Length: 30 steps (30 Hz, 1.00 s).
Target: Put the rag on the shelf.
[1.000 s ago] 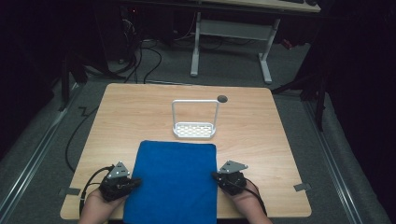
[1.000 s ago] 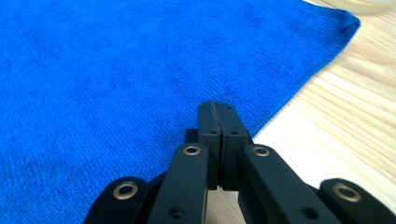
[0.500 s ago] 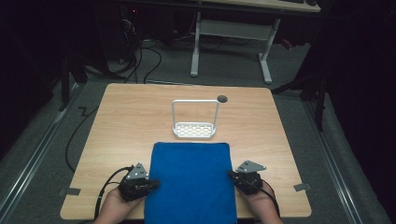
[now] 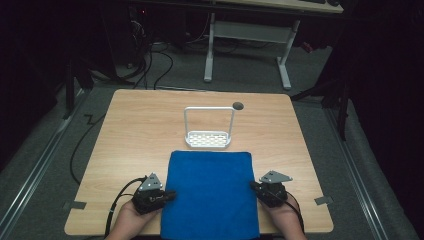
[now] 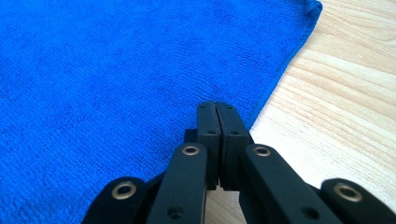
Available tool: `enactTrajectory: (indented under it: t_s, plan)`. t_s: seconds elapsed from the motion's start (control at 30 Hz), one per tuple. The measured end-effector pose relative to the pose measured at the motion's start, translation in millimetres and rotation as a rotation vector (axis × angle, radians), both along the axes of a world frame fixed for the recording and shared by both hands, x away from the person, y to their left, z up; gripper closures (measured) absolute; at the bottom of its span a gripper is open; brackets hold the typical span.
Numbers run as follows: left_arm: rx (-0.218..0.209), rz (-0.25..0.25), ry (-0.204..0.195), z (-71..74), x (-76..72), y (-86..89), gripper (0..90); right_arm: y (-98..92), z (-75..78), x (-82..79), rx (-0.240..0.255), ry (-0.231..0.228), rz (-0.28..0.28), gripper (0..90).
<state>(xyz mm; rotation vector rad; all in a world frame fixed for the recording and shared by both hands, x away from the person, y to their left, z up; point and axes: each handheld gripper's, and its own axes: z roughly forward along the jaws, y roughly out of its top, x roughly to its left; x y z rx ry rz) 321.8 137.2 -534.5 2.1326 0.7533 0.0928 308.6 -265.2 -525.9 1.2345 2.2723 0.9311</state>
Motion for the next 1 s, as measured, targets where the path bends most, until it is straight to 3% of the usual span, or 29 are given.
enactTrajectory:
  t_s: [0.27, 0.4, 0.43, 0.5, 0.53, 0.57, 0.6, 0.63, 0.7, 0.77, 1.0]
  plan:
    - [-0.010, -0.021, 0.015, 0.1, -8.5, 4.8, 82.5, 5.3, -0.5, 0.0, -0.009, -0.012, 0.023, 86.0]
    - [-0.015, -0.023, 0.008, 1.8, -8.3, 6.1, 75.0, 4.5, 1.4, -0.8, 0.022, -0.021, 0.033, 79.7]
    - [-0.033, 0.007, -0.010, 4.6, -6.2, 9.0, 73.3, 1.7, 4.6, -1.2, 0.063, -0.048, 0.023, 75.9]
    - [-0.060, 0.065, -0.023, 7.6, 1.0, 13.8, 69.2, -2.2, 6.5, -0.3, 0.086, -0.068, 0.007, 73.1]
    - [-0.057, 0.103, -0.033, 9.0, 7.6, 16.5, 67.5, -4.3, 6.8, 0.6, 0.094, -0.070, -0.003, 72.1]
    - [-0.057, 0.103, -0.033, 9.0, 7.6, 16.5, 67.3, -6.1, 6.5, 1.8, 0.099, -0.071, -0.010, 71.7]
    - [-0.047, 0.167, -0.054, 9.8, 19.2, 19.8, 65.9, -7.2, 5.9, 2.7, 0.098, -0.069, -0.013, 71.3]
    - [-0.047, 0.194, -0.060, 9.5, 25.1, 21.2, 64.3, -7.8, 5.2, 3.2, 0.101, -0.063, -0.016, 71.3]
    - [-0.043, 0.215, -0.063, 9.1, 29.5, 21.9, 62.4, -8.4, 4.6, 3.7, 0.103, -0.062, -0.018, 71.0]
    - [-0.047, 0.292, -0.071, 6.8, 49.0, 19.7, 61.6, -10.1, 4.6, 4.2, 0.113, -0.064, -0.027, 70.8]
    - [-0.012, 0.348, -0.091, 7.3, 79.2, 5.4, 61.1, -13.3, 7.0, 4.9, 0.131, -0.075, -0.042, 71.0]
